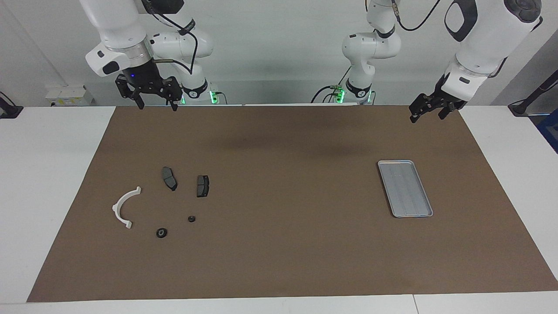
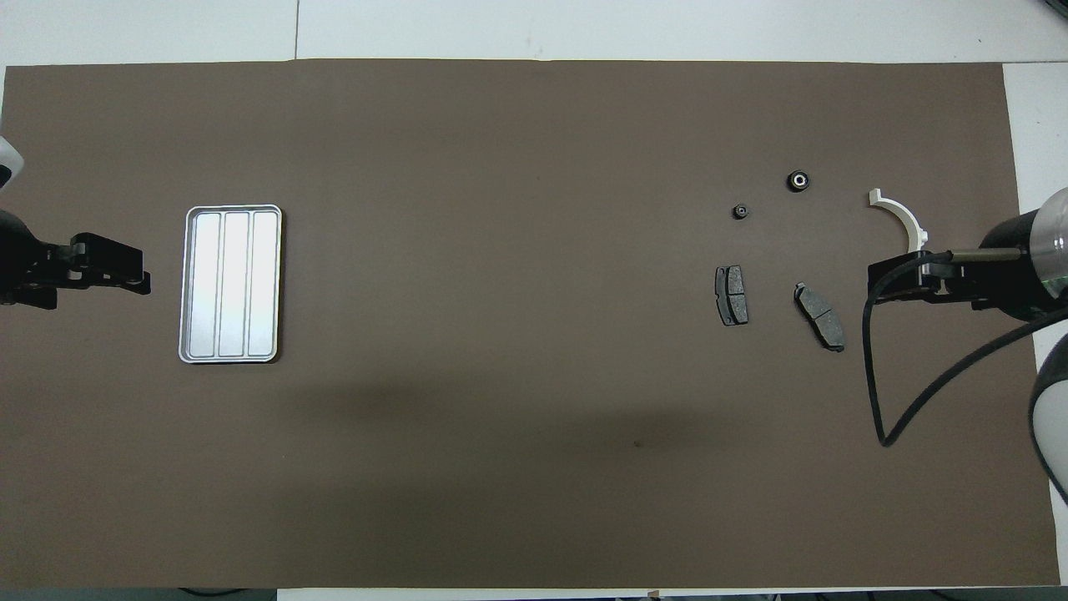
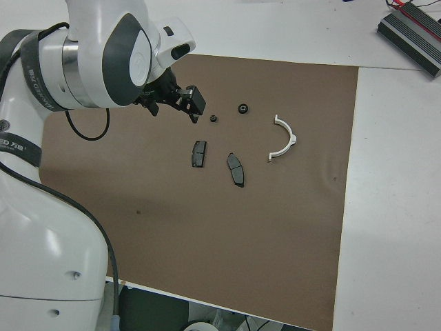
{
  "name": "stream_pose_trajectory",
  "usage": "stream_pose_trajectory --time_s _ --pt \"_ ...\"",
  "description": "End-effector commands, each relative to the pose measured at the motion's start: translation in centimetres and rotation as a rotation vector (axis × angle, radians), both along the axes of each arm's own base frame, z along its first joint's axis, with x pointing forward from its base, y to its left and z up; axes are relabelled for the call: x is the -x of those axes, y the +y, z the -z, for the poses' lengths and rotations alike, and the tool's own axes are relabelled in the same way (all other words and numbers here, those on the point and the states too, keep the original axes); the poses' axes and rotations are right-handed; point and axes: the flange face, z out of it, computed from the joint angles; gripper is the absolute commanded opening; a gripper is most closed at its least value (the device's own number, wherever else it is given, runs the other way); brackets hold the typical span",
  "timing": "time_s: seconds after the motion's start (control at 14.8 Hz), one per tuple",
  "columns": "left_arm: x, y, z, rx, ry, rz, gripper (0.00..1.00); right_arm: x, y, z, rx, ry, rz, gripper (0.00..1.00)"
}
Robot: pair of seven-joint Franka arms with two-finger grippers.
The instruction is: Pick bearing gear from pile to tray
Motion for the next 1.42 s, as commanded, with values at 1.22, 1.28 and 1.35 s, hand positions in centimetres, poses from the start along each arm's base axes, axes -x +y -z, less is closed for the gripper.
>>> stream_pose_trajectory --time_s 1.22,1.28,1.35 --pt "0.02 -0.1 -0.47 0.012 -0.006 0.0 1.0 0.91 -0.2 -0.55 -0.024 -0.005 -0.011 1.0" --pt "0.06 -0.1 -0.55 0.012 -0.007 0.0 1.0 0.86 -0.04 -0.49 -0.024 -0.005 -0.014 1.0" --pt "0.02 -0.1 -0.47 0.012 -0.006 0.0 1.0 0.8 -0.04 -0.47 -0.025 -0.009 -0.014 1.0"
